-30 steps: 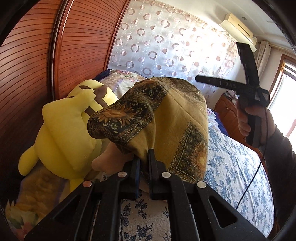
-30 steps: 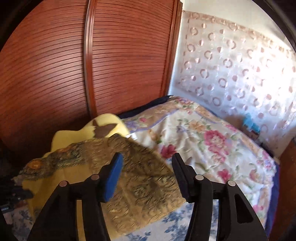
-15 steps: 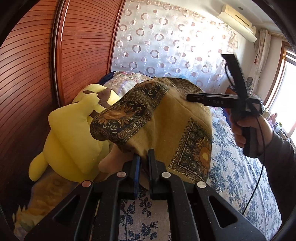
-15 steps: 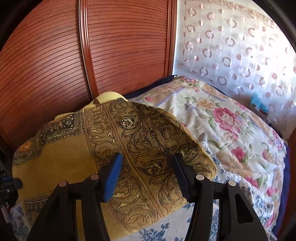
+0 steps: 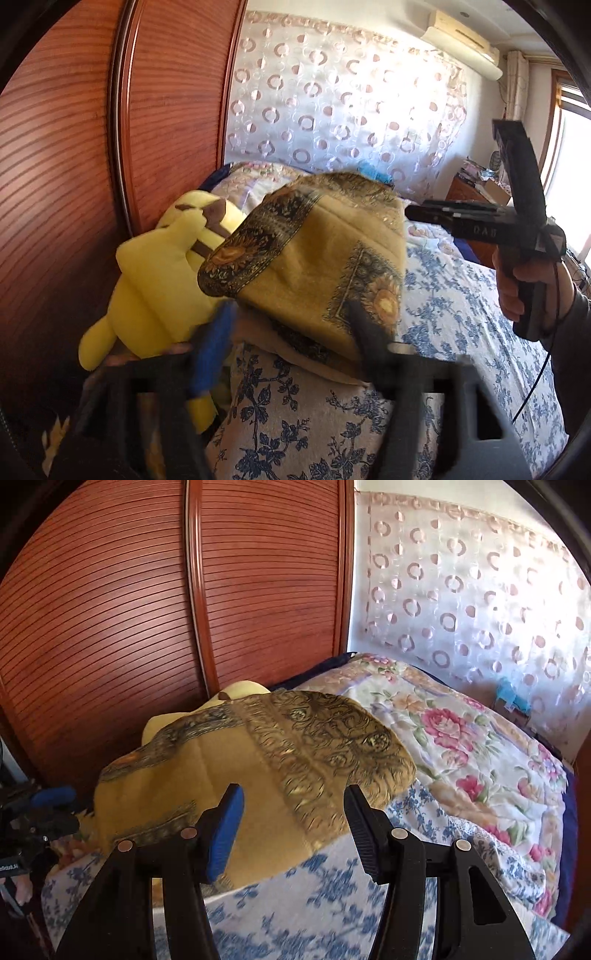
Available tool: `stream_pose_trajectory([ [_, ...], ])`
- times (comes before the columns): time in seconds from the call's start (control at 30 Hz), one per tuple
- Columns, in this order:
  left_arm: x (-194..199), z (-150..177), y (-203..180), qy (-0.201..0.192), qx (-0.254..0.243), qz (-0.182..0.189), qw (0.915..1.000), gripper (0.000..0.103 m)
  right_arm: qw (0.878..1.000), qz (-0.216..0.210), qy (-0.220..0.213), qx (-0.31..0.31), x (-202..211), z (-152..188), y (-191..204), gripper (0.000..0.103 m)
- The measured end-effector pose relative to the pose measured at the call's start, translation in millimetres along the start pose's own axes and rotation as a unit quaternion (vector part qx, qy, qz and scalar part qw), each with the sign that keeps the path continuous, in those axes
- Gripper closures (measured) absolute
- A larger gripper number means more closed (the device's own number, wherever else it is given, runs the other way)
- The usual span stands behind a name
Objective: Fold small clothes
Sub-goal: 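Lower the folded shirt beside the yellow plush toy and open both grippers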
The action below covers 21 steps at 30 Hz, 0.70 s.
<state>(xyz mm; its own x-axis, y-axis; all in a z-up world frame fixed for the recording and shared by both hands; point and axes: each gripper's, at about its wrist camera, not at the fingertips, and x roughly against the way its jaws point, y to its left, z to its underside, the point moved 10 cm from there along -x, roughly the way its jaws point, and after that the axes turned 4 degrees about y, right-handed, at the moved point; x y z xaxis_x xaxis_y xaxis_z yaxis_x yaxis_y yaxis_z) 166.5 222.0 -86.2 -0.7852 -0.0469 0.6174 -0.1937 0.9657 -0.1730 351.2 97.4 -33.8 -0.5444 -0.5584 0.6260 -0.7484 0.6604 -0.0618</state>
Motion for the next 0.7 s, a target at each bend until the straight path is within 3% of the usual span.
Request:
stream_pose_trajectory([
  [0.27,19.5,-1.4,-8.3,-0.023,-0.029,-0.029,0.9989,0.014,1.000,0.001,-0.016,-0.007,28.3,11.8,8.0,0.044],
  [0.5,22.3,7.9,-21.2,-0.012,-0.043,-0.016,0.9989,0.013,0.999,0.010,-0.023,-0.019,47.7,28.4,12.5,0.018],
  [0.7,16.2,22.9,-44.7,0.008,-0.076,-0.004,0.9971,0.013,0.998,0.034,-0.030,-0.044,76.1,54.8,11.0,0.017],
])
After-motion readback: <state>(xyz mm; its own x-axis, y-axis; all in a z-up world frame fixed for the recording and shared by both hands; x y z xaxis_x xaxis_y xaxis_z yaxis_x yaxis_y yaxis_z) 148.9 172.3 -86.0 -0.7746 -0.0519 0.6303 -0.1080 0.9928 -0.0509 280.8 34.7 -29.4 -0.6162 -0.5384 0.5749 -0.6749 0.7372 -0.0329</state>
